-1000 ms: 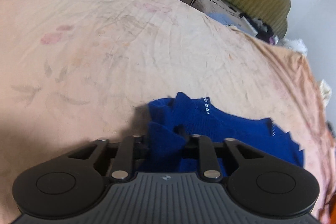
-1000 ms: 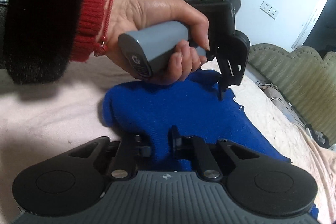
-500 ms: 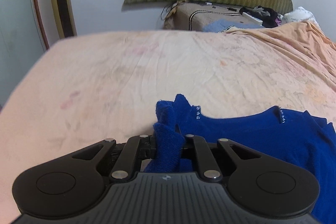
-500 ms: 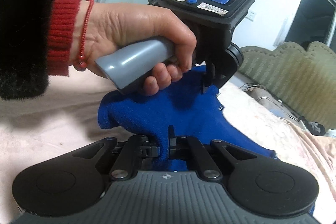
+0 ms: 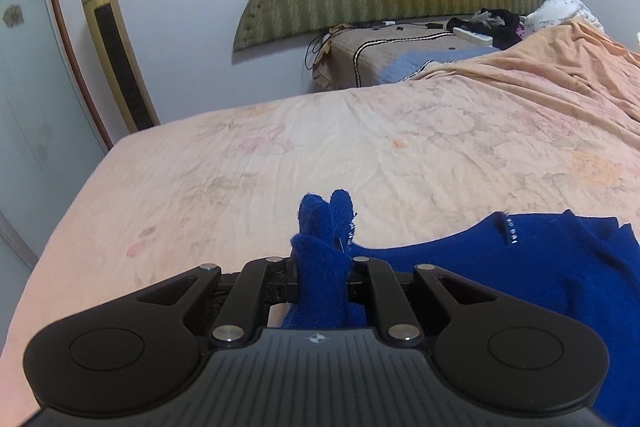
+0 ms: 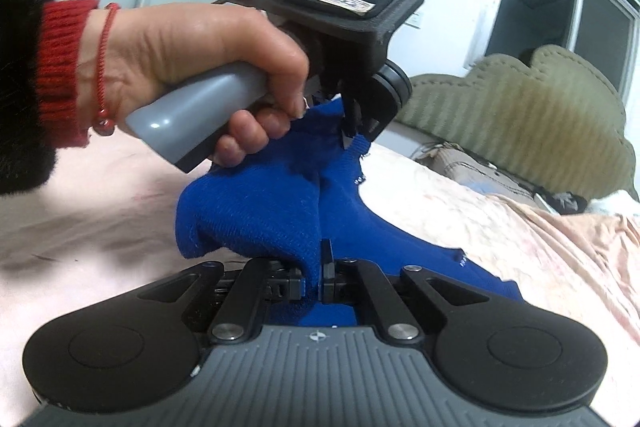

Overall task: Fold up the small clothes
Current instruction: 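Lift the sweater edge with the left gripper while the right gripper grips the sweater beside it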

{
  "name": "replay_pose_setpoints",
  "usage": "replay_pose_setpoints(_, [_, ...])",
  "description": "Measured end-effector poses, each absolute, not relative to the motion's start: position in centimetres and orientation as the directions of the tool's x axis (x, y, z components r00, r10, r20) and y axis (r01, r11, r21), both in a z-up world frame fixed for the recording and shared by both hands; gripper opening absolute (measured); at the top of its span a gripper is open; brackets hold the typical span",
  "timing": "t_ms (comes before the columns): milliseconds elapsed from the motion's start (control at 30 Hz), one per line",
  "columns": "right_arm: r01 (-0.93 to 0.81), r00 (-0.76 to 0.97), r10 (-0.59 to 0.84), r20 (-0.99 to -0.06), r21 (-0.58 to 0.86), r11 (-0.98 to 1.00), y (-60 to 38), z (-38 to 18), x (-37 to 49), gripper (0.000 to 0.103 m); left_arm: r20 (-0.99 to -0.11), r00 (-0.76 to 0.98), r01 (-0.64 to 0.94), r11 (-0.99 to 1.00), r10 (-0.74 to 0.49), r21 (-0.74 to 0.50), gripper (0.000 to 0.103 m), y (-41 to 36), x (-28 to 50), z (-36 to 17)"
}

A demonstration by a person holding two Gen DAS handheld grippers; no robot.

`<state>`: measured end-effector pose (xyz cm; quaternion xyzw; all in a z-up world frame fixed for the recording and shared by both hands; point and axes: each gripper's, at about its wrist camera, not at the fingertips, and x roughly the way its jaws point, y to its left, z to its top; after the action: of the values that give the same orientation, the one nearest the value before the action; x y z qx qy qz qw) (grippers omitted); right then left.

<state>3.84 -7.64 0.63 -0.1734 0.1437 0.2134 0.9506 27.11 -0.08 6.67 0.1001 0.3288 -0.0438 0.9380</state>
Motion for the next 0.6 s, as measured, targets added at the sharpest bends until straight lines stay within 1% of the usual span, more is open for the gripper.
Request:
replay_pose_setpoints(200, [-0.431, 0.87, 0.343, -0.354, -0.209, 0.878, -9.9, 0.4, 3.8, 0.004, -0.6, 0.8, 0.166, 0.964, -0.009, 0.206, 0.011, -2.8, 26.4, 7.1])
replay_pose_setpoints(600, [-0.368, 0.881, 0.307, -0.361, -0.113, 0.923, -14.3, -0.3, 3.8, 0.004, -0.605, 0.796, 0.226, 0.945, -0.038, 0.238, 0.011, -8.3, 26.4, 6.5])
